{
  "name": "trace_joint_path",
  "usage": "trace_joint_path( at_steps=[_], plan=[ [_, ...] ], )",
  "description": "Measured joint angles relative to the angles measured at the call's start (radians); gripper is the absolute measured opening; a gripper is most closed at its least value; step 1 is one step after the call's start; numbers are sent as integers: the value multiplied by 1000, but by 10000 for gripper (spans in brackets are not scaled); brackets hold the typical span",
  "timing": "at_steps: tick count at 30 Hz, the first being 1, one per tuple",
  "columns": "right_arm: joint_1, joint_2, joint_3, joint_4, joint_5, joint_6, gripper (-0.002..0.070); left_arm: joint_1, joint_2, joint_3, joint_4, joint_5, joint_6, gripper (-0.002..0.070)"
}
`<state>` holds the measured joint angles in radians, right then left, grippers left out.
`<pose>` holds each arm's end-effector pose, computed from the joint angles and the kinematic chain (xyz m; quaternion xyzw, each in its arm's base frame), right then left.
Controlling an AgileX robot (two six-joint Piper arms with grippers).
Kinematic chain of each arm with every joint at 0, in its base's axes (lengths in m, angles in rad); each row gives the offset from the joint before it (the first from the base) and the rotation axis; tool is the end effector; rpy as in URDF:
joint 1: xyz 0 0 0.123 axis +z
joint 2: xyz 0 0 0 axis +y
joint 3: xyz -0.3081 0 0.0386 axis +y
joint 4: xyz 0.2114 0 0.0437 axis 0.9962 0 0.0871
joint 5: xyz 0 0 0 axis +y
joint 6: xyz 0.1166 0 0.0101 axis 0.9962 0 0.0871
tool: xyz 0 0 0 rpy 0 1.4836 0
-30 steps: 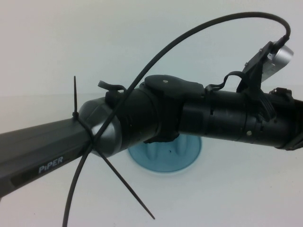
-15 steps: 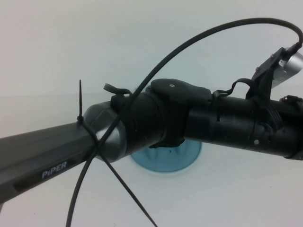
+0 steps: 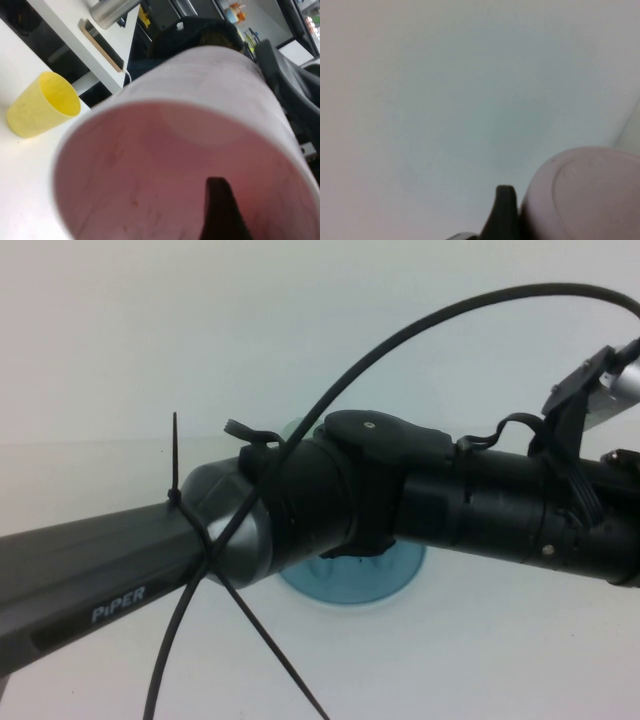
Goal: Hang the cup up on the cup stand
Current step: Adjust the cup with two arms
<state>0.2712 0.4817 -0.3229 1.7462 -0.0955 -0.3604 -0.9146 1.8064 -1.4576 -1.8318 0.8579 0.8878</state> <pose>0.0767 0.0100 0.2994 0.4169 0.6084 0.4738 0.4813 0.1780 -0.3714 0.3847 0.2350 0.6596 -0.7026 0.1269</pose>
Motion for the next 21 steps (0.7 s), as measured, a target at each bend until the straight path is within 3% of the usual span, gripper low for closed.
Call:
trace_joint_path(
  at_steps=[16,21],
  plan=[
    [0,0,-20,0,12,-5,602,-18,0,0,0,-17,10,412],
    [0,0,-28,0,15,-23,589,-18,0,0,0,-15,31,478]
  ],
)
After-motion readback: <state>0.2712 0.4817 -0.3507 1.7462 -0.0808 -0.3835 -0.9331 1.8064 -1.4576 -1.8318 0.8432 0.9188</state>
